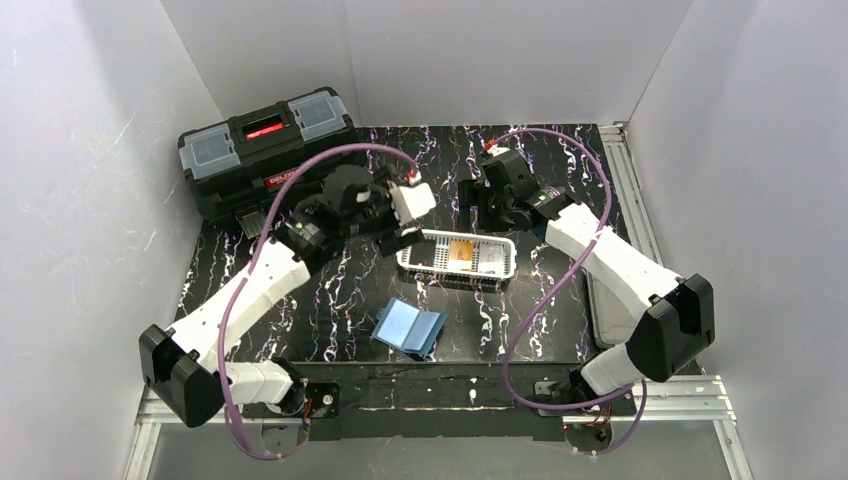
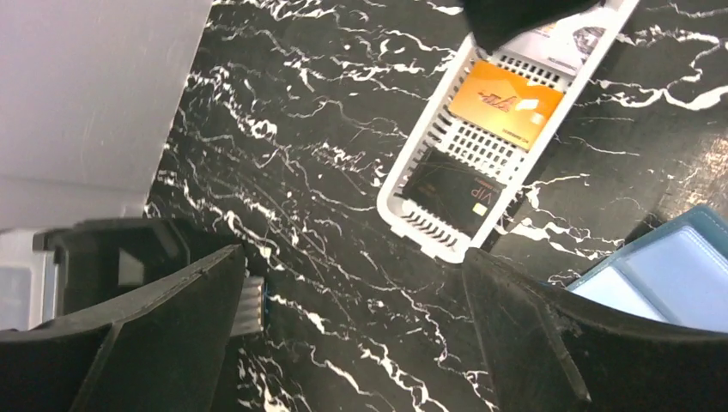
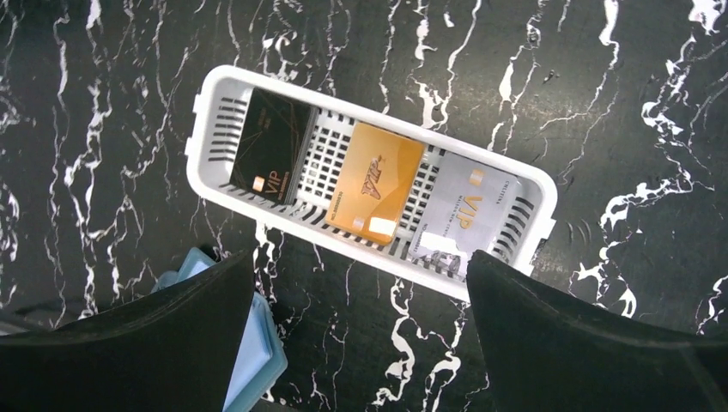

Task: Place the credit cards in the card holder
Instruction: Pick up the credit card from the storage box.

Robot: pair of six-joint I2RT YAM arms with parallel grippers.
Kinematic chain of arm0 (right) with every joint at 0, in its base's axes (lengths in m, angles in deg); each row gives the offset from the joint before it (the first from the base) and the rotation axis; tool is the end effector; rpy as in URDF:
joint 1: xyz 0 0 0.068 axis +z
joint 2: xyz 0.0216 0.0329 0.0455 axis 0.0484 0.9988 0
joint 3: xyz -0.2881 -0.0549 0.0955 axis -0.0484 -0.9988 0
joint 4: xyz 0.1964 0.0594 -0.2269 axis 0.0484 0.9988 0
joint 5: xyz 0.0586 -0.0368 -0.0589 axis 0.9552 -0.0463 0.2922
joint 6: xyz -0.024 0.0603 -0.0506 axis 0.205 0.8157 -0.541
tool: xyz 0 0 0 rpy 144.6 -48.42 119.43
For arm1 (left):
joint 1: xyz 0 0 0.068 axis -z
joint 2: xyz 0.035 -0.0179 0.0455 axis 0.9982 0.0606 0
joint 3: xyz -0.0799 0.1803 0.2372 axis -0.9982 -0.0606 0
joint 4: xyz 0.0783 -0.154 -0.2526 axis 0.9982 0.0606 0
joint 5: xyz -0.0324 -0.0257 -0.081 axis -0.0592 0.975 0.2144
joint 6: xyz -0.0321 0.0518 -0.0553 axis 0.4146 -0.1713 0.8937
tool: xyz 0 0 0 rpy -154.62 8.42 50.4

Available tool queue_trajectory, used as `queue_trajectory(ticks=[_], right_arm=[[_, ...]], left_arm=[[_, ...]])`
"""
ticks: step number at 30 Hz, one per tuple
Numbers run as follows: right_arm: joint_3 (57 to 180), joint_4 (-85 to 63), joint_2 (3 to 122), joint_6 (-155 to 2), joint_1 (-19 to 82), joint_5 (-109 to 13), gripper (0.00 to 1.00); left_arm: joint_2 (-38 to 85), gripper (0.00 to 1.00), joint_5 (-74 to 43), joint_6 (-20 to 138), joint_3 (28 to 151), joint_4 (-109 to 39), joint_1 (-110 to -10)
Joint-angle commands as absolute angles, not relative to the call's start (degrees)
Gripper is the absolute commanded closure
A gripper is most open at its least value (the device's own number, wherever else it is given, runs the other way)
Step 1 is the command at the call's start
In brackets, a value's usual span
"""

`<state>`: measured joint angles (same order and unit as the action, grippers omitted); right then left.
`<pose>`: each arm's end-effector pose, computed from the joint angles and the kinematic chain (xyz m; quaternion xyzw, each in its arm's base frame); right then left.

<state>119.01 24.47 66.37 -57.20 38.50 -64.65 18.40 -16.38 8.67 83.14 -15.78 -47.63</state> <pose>0.3260 0.2205 0.3269 -0.0483 0.9197 0.1332 0.3662 0.2667 -0.2271 0.3784 0.5474 0.6205 -0.0534 0.5591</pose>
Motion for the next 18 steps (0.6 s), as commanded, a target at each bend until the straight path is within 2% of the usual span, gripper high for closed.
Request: queue_trajectory(ticks=[1,5,7,9,10,13,18], right_arm=[[121.51,23.02,64.7,-61.89,38.63,-57.77,0.05],[124.21,24.58,68.74,-61.32,38.5,-56.01,0.15],[123.53,23.46,69.33,-61.25,38.52,-53.25,0.14],[119.45,18.82,67.88,-60.27,38.5,-52.61,0.07],[118.13,17.2,67.44,-59.43,38.46,-52.82,0.03],[118.88,16.61,69.69,-58.49,38.19,-50.87,0.02],[123.05,19.3,75.53,-57.97,39.18,-51.03,0.12]], left_arm=[[22.84,0.02,-14.0,16.99,96.17,4.3,-55.83],[30.67,0.02,-20.72,12.27,104.21,11.98,-56.74],[36.31,0.02,-21.95,13.38,114.12,19.45,-58.01],[39.13,0.02,-19.52,15.01,120.97,21.13,-59.92],[39.46,0.02,-18.97,15.21,121.35,20.06,-60.35],[40.36,0.02,-18.35,15.54,118.97,15.81,-60.42],[45.64,0.02,-18.29,17.25,117.58,17.75,-60.66]])
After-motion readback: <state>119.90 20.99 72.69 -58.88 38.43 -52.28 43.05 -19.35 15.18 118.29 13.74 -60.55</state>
